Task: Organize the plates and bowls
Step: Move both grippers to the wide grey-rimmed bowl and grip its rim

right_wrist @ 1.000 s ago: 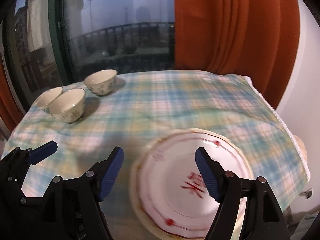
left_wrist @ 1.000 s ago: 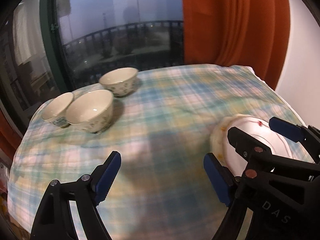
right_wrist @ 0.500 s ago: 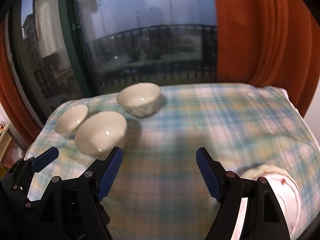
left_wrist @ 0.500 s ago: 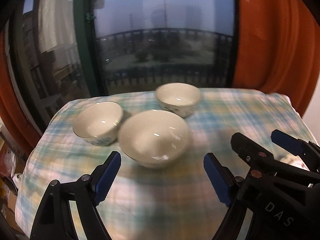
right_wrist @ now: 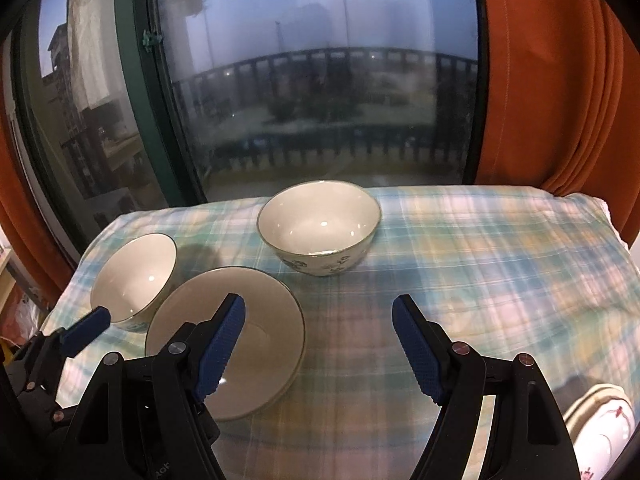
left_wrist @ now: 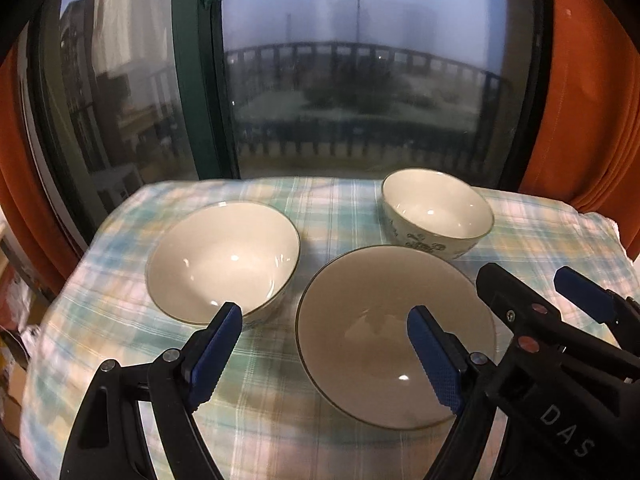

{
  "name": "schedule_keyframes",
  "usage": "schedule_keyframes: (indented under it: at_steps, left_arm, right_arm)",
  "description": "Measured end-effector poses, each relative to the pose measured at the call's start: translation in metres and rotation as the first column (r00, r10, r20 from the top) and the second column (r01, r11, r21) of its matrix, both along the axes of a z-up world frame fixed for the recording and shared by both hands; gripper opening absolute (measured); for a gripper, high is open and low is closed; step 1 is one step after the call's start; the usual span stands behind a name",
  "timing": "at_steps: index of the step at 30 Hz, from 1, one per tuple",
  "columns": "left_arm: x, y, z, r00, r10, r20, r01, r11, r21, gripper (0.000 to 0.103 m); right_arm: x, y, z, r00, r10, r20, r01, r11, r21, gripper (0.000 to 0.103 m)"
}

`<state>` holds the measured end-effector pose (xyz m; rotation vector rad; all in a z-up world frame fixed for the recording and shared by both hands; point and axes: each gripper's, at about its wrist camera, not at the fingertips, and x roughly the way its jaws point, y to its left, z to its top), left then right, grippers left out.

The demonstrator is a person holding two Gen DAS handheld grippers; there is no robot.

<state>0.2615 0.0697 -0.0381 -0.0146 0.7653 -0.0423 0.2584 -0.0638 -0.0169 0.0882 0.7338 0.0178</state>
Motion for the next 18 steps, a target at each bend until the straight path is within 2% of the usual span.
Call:
schedule_keyframes:
  at_steps: [3,8,10,15,18]
  left_arm:
    - [0.008,0.002,-0.007,1.000,0.016,-0.010,-0.016,1.000,-0.001,0.086]
    - [0.011,-0.004,-0.011,0.999,0.040,0.025,-0.042,0.997,0.066,0.080]
    - [0.011,-0.004,-0.011,0.999,0.043,0.028,-0.045,0.997,0.069,0.079]
    - [0.014,-0.005,-0.014,0.998,0.052,0.031,-0.054,0.995,0.078,0.075]
    - [0.013,-0.004,-0.013,0.997,0.066,0.033,-0.068,0.994,0.086,0.072]
  right_arm:
    - [0.009,0.004,-0.005,1.000,0.001,-0.016,-0.001,1.000,-0.009,0.079]
    - [0.022,0.009,-0.019,0.999,0.008,-0.038,-0.009,1.000,-0.029,0.077]
    - [0.026,0.011,-0.022,0.999,0.028,-0.041,-0.029,0.999,-0.031,0.070]
    - [0.032,0.018,-0.024,0.997,0.064,-0.045,-0.066,0.998,-0.026,0.060]
    - [0.034,0.021,-0.025,0.996,0.071,-0.050,-0.072,0.997,-0.019,0.059]
